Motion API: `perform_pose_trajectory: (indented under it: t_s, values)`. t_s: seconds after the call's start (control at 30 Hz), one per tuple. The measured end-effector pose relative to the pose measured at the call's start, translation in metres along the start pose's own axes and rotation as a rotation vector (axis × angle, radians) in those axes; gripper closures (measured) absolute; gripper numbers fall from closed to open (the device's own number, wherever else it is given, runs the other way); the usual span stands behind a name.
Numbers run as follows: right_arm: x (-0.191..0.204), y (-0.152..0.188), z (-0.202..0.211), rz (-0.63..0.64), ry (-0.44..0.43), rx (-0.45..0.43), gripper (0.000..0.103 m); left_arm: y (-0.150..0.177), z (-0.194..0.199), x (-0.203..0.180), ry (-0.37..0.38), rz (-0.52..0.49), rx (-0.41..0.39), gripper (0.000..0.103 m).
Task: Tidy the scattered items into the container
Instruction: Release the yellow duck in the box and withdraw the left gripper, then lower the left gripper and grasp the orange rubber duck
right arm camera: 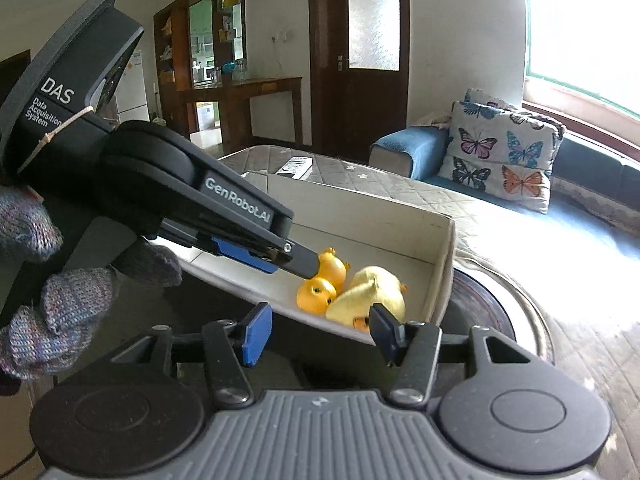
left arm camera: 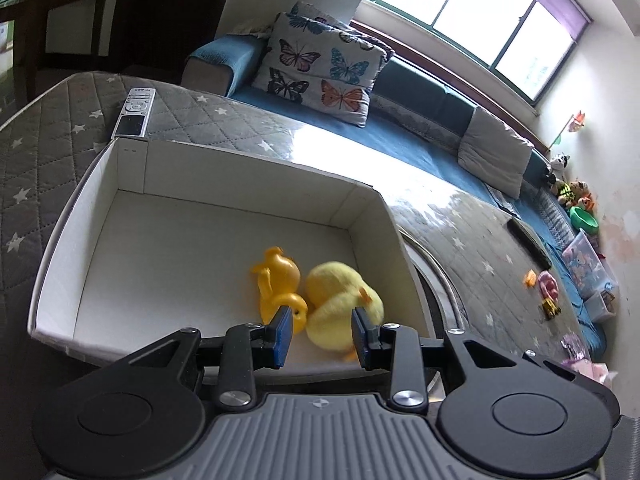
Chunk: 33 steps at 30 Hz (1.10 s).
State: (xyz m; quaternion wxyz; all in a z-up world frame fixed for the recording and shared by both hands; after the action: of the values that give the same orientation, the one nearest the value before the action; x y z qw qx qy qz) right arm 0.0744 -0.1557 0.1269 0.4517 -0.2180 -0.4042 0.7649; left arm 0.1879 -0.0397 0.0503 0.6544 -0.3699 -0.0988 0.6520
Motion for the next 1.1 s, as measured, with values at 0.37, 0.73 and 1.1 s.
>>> perform_pose_trajectory:
  t_s: [0.37,0.73,1.1]
  values:
    - [0.004,0.038,0.048,0.006,0.062,-0.025,0.032,0.046,0.015,-0.017,0.033,-0.043,0.030,0.068]
    - [0.000,0.078,0.070,-0.036,0.105,0.026,0.026,0.089,0.014,-0.015,0.060,-0.007,0.102,0.068]
    - [-0.017,0.096,0.060,-0.108,0.077,0.064,0.021,0.102,0.011,-0.021,0.086,-0.010,0.139,0.068]
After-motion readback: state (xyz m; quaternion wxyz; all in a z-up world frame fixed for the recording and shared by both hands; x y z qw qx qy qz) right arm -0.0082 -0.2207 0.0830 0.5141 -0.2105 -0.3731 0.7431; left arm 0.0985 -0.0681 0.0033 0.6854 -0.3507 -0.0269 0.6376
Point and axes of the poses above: each gripper's, at about its wrist camera, not at the fingertips, and z roughly against the way its jaws point, x to its left, y to its underside, the point moved 3 cm from there along -z, roughly the way its jaws point, and after that the axes turned 1 degree about -y, right-handed, at the moved point
